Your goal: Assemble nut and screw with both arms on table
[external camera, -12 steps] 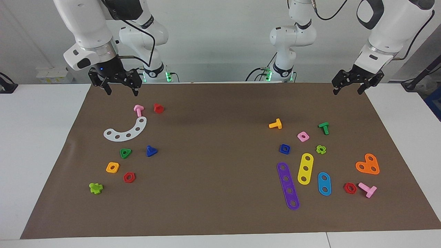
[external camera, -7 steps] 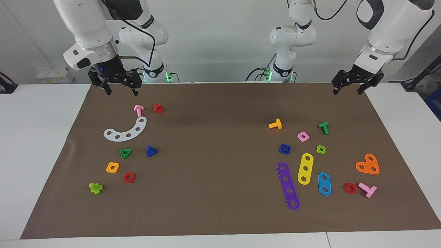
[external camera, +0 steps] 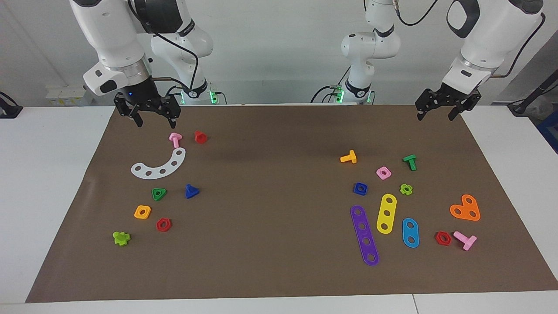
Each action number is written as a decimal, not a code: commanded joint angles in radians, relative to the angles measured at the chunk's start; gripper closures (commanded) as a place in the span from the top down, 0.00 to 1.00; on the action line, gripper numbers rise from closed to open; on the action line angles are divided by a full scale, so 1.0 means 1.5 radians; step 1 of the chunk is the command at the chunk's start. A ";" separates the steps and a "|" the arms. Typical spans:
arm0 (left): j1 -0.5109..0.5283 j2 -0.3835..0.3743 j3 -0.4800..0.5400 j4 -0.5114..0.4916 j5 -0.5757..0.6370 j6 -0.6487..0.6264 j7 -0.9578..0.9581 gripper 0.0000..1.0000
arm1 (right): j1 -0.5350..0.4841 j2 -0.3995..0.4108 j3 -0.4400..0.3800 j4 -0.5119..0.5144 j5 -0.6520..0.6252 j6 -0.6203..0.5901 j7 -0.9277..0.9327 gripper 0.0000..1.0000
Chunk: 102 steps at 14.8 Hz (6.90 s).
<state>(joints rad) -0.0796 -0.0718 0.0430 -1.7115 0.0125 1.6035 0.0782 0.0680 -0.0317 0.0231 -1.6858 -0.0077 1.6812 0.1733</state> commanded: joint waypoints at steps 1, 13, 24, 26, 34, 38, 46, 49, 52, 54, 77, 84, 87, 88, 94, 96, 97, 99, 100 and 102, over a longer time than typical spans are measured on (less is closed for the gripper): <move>-0.029 -0.042 0.005 -0.086 0.009 0.067 -0.001 1.00 | -0.011 -0.042 0.003 -0.094 0.006 0.078 -0.019 0.99; -0.122 0.061 0.005 -0.241 0.009 0.436 0.002 1.00 | -0.006 0.094 0.004 -0.206 0.006 0.344 -0.027 0.95; -0.120 0.184 0.002 -0.324 0.008 0.682 0.187 1.00 | 0.009 0.168 0.005 -0.300 0.006 0.542 -0.062 0.80; -0.122 0.190 0.001 -0.324 -0.003 0.683 0.186 0.96 | 0.009 0.167 0.005 -0.303 0.006 0.540 -0.063 0.76; -0.158 0.223 -0.001 -0.316 -0.065 0.686 0.184 0.90 | 0.019 0.144 0.006 -0.304 0.006 0.489 -0.062 0.00; -0.160 0.227 0.000 -0.317 -0.065 0.679 0.186 0.83 | 0.069 0.135 0.011 -0.285 0.006 0.465 -0.018 0.00; -0.166 0.220 0.005 -0.303 -0.062 0.600 0.171 0.00 | 0.241 0.171 0.010 -0.227 -0.020 0.468 0.232 0.00; -0.166 0.202 0.005 -0.267 -0.062 0.524 0.114 0.00 | 0.277 0.184 0.012 -0.209 -0.024 0.468 0.269 0.00; -0.167 0.206 0.005 -0.175 -0.060 0.407 -0.011 0.00 | 0.320 0.213 0.009 -0.196 -0.040 0.468 0.323 0.00; -0.176 0.211 0.004 -0.148 -0.060 0.391 -0.083 0.00 | 0.321 0.216 0.011 -0.188 -0.062 0.467 0.345 0.00; -0.452 0.288 0.000 -0.053 -0.177 0.427 -0.649 0.00 | 0.046 -0.037 0.004 -0.175 -0.019 0.219 0.129 0.99; -0.467 0.311 0.000 -0.045 -0.175 0.466 -0.676 0.00 | -0.012 -0.023 0.003 -0.053 -0.019 0.084 0.001 0.99; -0.478 0.325 0.000 -0.059 -0.172 0.483 -0.675 0.00 | -0.018 -0.012 0.003 0.000 -0.019 0.031 -0.011 0.99; -0.479 0.326 0.000 -0.070 -0.169 0.502 -0.673 0.00 | -0.019 -0.011 0.003 0.007 -0.018 0.022 -0.017 0.99; -0.488 0.319 0.000 -0.137 -0.169 0.571 -0.669 0.00 | -0.021 -0.030 0.002 -0.003 -0.001 -0.012 -0.029 0.99; -0.479 0.321 0.001 -0.126 -0.169 0.578 -0.665 0.12 | -0.021 -0.033 0.002 -0.014 0.000 -0.011 -0.031 0.99; -0.471 0.325 0.003 -0.115 -0.168 0.589 -0.643 0.80 | -0.025 -0.036 0.002 -0.016 0.000 -0.009 -0.037 0.99; -0.443 0.327 0.002 -0.103 -0.172 0.597 -0.595 1.00 | -0.027 -0.035 0.002 -0.016 0.000 -0.009 -0.039 0.99; -0.426 0.327 0.002 -0.095 -0.172 0.595 -0.591 1.00 | -0.028 -0.032 0.002 -0.014 0.000 -0.012 -0.040 0.99; -0.397 0.314 0.003 -0.087 -0.172 0.584 -0.586 1.00 | -0.027 -0.025 0.004 -0.002 -0.001 -0.015 -0.039 0.99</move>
<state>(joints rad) -0.7180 0.4124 0.0497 -1.8578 -0.2336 2.4839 -0.8322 0.0501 -0.0752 0.0161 -1.7021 -0.0356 1.6740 0.1516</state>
